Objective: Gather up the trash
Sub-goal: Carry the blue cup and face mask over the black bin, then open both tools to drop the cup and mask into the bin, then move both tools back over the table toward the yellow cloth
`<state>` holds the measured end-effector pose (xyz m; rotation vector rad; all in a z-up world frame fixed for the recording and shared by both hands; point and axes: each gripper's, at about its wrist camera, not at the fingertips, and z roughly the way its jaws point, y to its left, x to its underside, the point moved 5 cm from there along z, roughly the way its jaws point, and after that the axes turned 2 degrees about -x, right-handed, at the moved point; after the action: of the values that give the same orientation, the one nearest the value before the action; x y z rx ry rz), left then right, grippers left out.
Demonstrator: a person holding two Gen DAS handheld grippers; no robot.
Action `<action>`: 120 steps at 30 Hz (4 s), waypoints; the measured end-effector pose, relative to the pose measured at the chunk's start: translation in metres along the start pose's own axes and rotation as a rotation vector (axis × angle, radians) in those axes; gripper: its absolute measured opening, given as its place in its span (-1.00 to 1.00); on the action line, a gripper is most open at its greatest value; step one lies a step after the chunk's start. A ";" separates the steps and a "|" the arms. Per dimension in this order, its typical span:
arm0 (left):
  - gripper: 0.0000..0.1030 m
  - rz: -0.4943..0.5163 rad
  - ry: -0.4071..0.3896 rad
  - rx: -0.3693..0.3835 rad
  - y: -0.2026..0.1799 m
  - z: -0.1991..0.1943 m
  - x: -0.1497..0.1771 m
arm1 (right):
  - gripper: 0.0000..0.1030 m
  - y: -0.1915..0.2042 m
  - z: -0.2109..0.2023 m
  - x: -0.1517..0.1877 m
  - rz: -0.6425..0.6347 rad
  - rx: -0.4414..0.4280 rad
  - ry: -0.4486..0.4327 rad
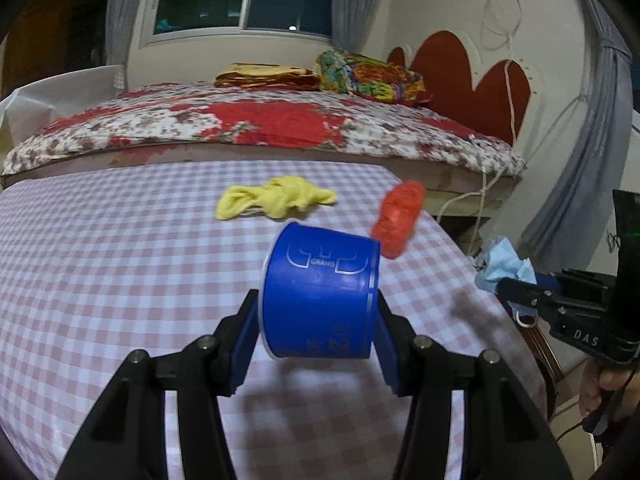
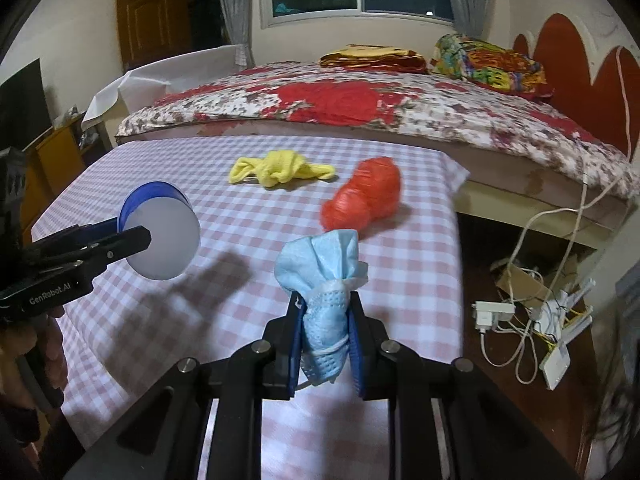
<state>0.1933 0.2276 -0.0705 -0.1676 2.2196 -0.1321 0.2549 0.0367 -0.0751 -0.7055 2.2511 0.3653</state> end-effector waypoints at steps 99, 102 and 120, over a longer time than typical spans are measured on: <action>0.99 0.450 0.343 0.343 -0.353 0.033 0.151 | 1.00 -0.260 -0.156 0.321 0.503 0.449 0.234; 0.99 0.438 0.314 0.347 -0.346 0.025 0.140 | 1.00 -0.250 -0.165 0.305 0.500 0.431 0.186; 0.99 0.240 0.133 0.164 -0.224 0.011 0.046 | 1.00 -0.189 -0.150 0.152 0.385 0.301 -0.032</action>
<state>0.1912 -0.0015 -0.0785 0.2023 2.3288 -0.1975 0.1930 -0.2413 -0.0909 -0.1080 2.3394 0.2092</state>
